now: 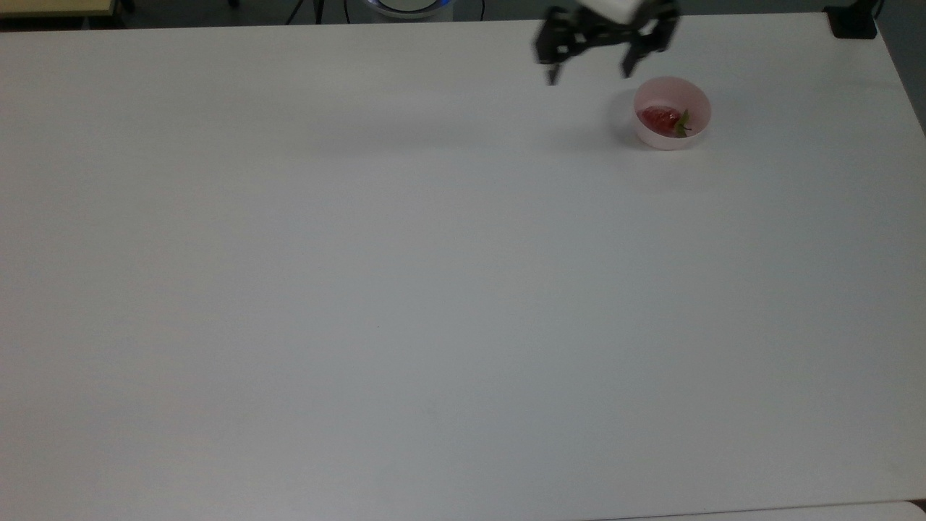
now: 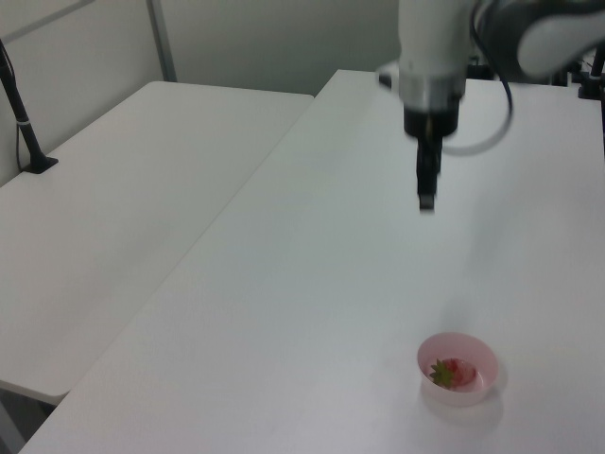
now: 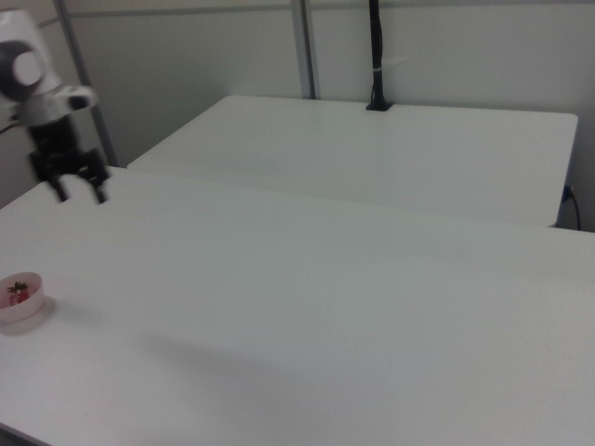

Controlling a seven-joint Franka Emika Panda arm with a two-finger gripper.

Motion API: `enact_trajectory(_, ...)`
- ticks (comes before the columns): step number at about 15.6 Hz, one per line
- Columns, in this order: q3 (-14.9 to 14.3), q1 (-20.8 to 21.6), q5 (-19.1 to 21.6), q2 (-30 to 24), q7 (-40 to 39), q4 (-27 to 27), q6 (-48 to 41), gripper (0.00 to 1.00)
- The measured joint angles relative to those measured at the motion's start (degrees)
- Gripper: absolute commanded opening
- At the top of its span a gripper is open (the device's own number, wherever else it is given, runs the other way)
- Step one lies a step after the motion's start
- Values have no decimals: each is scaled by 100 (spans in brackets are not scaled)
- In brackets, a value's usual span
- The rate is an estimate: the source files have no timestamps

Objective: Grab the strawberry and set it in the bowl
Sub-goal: 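Open the gripper to release the strawberry and raise it away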

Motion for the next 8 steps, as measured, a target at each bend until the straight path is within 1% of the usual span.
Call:
enact_trajectory(2,2,-809,-4,-164,-230,25,-18,100)
enact_trajectory(4,-23,-1421,-4,-222,-526,100,-137,100)
enact_trajectory(6,-30,-1859,-3,-250,-937,177,-315,100)
enact_trajectory(8,-32,-2093,-2,-255,-1148,187,-366,100)
